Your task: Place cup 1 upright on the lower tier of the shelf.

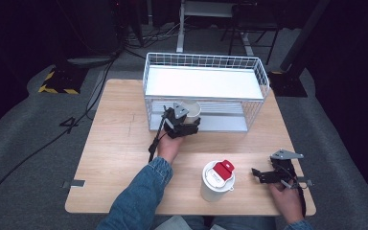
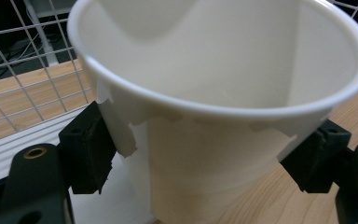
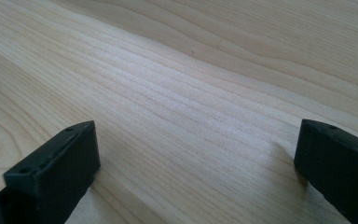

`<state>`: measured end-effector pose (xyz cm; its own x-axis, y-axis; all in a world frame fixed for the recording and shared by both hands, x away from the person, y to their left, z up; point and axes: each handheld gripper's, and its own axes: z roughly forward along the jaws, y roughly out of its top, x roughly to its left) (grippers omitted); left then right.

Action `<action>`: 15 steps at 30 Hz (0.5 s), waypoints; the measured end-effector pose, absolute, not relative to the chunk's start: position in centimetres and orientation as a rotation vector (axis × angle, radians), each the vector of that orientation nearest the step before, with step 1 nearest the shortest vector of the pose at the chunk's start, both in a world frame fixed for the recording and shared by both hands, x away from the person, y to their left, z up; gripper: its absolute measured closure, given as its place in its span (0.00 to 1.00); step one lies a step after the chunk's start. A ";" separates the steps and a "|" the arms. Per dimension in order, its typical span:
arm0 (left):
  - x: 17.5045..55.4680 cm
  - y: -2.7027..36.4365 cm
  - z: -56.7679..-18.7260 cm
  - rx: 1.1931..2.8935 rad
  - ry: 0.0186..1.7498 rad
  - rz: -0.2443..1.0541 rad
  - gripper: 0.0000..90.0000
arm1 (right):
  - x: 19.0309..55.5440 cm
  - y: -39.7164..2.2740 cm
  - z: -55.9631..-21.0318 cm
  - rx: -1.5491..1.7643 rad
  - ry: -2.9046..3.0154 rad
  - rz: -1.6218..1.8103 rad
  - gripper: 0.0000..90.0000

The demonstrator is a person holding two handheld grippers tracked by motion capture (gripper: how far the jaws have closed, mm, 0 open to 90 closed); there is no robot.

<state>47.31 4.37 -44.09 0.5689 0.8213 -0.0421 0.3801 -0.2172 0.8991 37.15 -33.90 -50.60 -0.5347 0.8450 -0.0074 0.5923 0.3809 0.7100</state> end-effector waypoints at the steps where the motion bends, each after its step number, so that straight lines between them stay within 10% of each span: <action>1: 47.3 4.4 -44.1 1.819 0.984 0.563 0.24 | 37.1 -33.9 -50.6 1.249 2.276 0.943 0.00; 15: 49.4 3.4 -46.0 1.818 1.031 0.563 0.24 | 37.1 -33.9 -50.6 1.250 2.276 0.942 0.00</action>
<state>49.39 3.37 -45.98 0.5407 0.8395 -0.0540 0.4083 -0.2057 0.8894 37.15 -33.90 -50.59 -0.5340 0.8454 -0.0073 0.5930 0.3807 0.7095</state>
